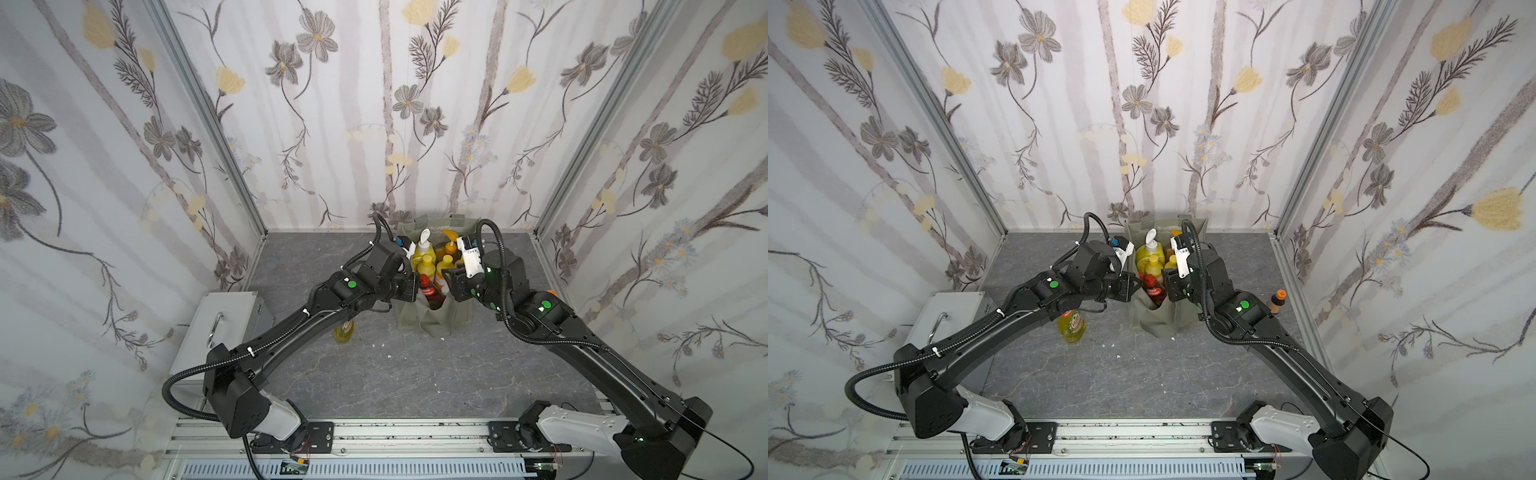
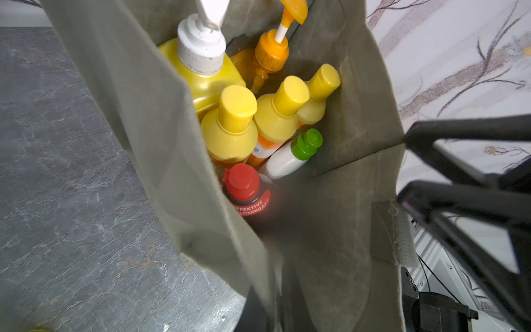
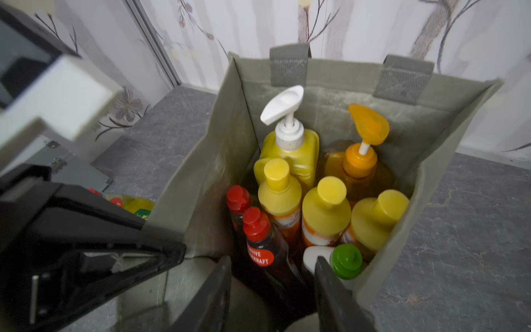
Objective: Pack dish soap into the shopping bag
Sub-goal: Place the bottle of dish soap in the shopping bag.
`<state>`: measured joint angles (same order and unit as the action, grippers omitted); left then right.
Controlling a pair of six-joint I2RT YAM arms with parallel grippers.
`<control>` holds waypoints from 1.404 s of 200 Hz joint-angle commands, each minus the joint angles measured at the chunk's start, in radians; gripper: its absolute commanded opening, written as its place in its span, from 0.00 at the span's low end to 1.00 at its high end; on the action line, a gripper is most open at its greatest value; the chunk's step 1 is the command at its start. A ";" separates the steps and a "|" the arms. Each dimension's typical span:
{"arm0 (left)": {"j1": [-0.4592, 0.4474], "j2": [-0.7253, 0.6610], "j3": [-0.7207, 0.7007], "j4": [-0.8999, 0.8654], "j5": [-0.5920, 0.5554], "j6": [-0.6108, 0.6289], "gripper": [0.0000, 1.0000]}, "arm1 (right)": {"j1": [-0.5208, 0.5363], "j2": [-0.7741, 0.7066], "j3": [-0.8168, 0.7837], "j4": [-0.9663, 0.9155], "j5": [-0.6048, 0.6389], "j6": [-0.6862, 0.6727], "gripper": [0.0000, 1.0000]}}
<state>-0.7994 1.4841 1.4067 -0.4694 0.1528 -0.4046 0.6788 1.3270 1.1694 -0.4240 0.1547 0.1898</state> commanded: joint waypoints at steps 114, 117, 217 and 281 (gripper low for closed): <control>-0.033 -0.032 -0.152 0.013 0.002 0.001 0.00 | 0.015 -0.034 0.048 -0.151 -0.078 0.008 0.40; -0.035 -0.033 -0.154 0.014 0.001 0.001 0.00 | 0.015 -0.024 0.060 -0.147 -0.078 0.004 0.41; -0.048 -0.060 -0.150 0.014 -0.010 0.009 0.00 | 0.011 0.298 0.213 -0.163 0.020 0.018 0.51; -0.046 -0.086 -0.114 0.020 -0.009 0.015 0.00 | 0.000 0.347 0.186 -0.158 0.079 0.063 0.48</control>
<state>-0.8444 1.4105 1.2743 -0.4274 0.1276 -0.3988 0.6857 1.6588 1.3636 -0.6071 0.1974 0.2245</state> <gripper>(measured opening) 0.072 0.485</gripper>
